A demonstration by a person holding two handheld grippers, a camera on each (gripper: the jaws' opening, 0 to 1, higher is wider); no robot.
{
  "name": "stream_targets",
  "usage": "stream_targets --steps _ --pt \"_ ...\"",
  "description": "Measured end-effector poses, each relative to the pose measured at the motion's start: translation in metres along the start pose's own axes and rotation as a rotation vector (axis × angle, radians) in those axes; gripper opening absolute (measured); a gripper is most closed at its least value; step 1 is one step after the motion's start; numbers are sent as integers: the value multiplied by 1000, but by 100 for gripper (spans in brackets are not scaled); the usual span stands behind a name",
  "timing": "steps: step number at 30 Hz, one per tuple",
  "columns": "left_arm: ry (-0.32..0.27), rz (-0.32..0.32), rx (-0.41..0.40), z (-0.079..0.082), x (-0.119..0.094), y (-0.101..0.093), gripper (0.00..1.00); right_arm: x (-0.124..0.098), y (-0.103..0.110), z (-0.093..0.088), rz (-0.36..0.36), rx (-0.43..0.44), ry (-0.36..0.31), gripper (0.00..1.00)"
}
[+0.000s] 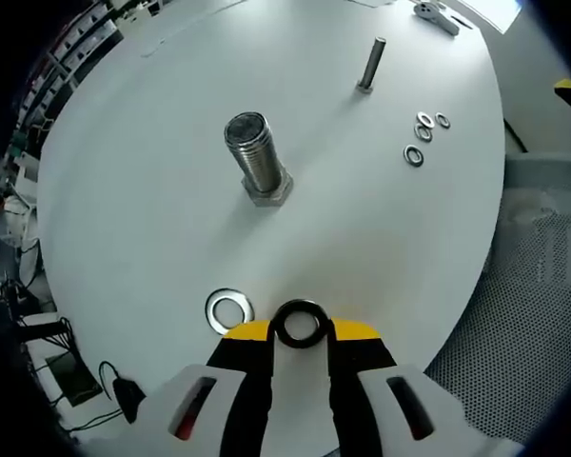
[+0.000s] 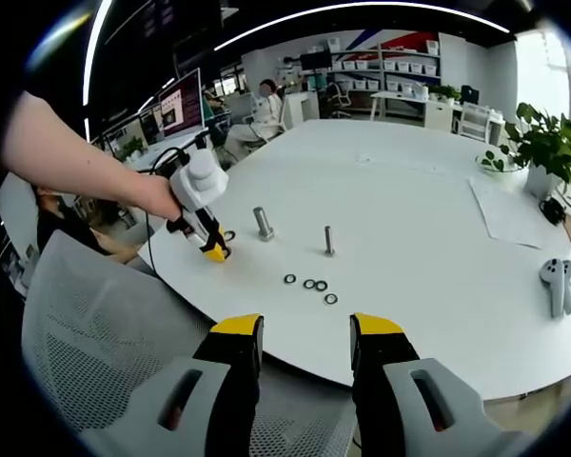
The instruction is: Place the washer onto the threaded stud by aligning its center hole with the stud, sliding it down to the base, and recovering from edge contact or off-axis alignment until the washer reaches the visible bottom stop.
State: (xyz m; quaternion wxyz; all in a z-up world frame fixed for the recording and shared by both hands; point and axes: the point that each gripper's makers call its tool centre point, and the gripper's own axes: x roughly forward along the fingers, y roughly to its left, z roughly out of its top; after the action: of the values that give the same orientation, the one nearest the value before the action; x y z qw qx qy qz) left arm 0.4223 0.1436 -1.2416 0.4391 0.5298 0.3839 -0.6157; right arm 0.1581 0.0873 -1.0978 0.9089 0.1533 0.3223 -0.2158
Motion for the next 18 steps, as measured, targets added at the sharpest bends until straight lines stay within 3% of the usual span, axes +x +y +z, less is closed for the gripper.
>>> stream_targets --steps 9,18 --pt "-4 8 68 10 -2 2 19 1 -2 1 -2 2 1 39" --pt "-14 -11 129 31 -25 6 19 1 -1 0 -4 2 0 39"
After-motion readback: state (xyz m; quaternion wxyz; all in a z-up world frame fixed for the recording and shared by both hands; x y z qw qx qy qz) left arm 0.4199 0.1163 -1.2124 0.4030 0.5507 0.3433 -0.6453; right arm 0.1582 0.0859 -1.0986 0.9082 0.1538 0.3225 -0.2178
